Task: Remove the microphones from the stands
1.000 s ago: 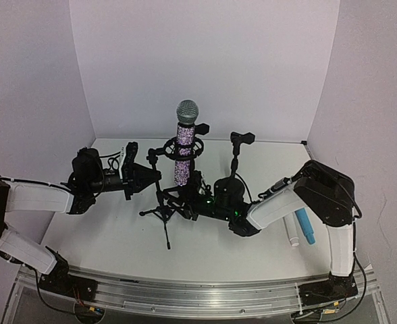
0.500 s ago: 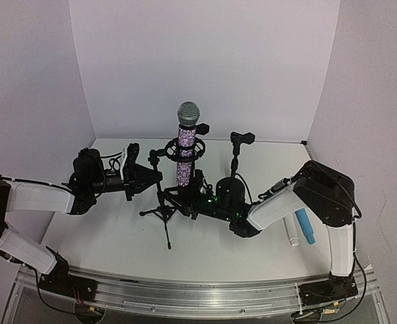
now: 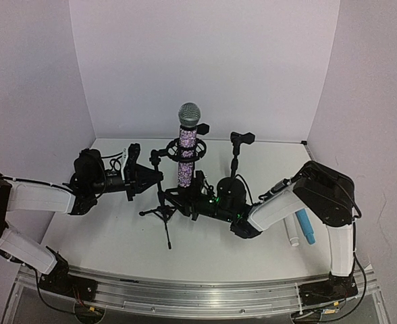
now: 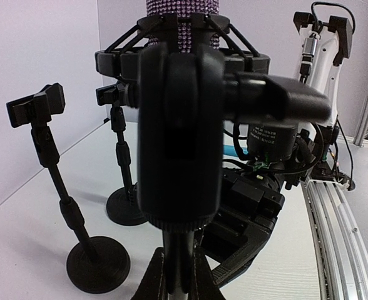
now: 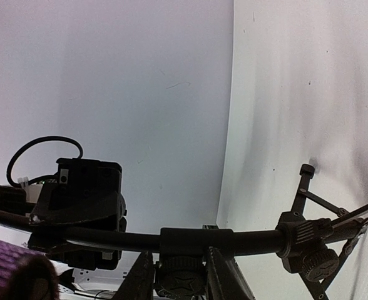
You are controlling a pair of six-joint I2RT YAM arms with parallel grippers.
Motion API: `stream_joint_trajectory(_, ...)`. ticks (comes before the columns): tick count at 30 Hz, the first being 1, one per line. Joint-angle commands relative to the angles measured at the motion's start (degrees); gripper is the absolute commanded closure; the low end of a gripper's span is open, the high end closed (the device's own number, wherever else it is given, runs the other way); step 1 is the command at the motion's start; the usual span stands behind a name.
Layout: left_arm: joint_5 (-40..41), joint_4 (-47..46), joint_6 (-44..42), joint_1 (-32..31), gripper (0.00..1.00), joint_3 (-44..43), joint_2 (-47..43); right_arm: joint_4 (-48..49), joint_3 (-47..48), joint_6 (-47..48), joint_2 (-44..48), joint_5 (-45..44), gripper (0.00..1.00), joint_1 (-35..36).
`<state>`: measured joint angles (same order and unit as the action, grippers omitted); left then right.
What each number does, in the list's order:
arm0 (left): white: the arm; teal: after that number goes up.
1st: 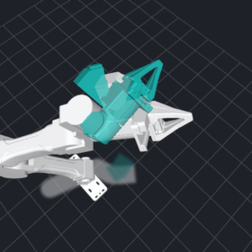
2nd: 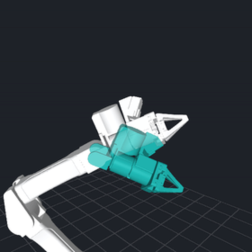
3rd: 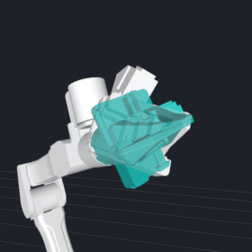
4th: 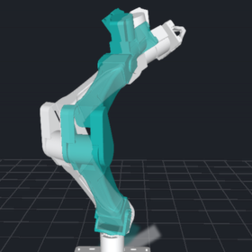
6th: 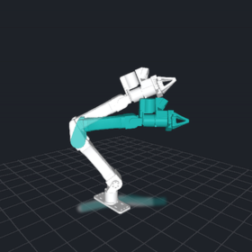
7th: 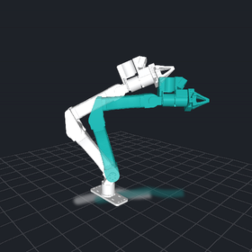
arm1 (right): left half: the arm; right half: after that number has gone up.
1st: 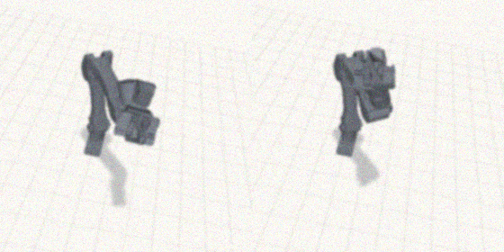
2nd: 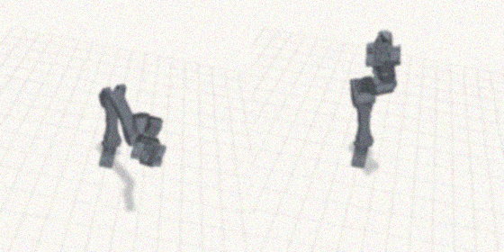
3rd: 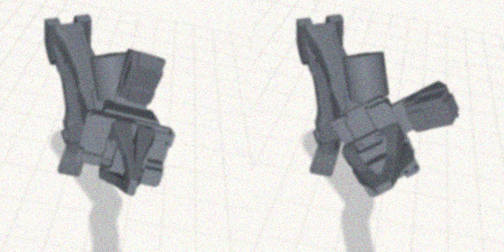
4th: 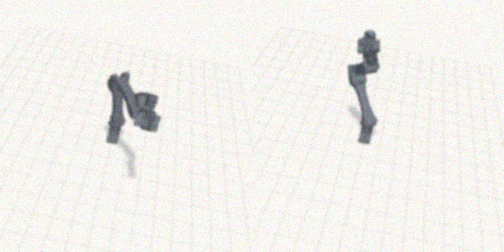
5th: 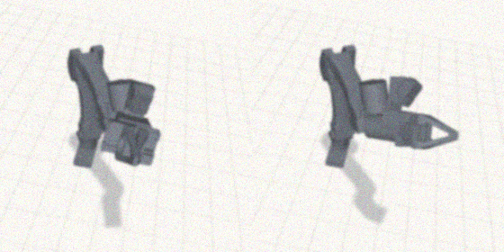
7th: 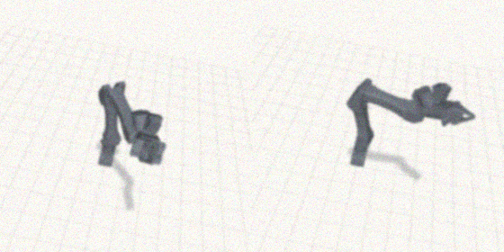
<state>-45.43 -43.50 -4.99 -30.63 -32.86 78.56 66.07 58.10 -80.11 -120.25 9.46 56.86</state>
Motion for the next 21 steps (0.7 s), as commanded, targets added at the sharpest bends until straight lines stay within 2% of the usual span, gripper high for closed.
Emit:
stream_joint_trajectory(1,1.6,0.6,-1.7,0.1,1.00,-1.0,0.8,4.3,-0.1,-3.7,0.3,1.5,0.79,0.2)
stream_joint_trajectory(8,1.8,1.3,-1.5,0.1,1.00,-1.1,0.6,4.3,-0.7,-3.5,0.0,1.8,0.98,0.2)
stream_joint_trajectory(11,2.6,2.5,0.2,0.1,1.00,-1.8,0.9,4.1,-1.8,-0.3,0.1,2.1,1.00,0.2)
stream_joint_trajectory(14,3.5,4.5,2.3,0.1,1.00,-2.8,0.8,3.9,-2.3,8.9,0.2,2.8,1.00,0.2)
stream_joint_trajectory(21,4.0,7.5,5.0,0.1,1.00,-4.1,0.8,3.5,-2.2,40.6,0.3,3.7,1.00,0.2)
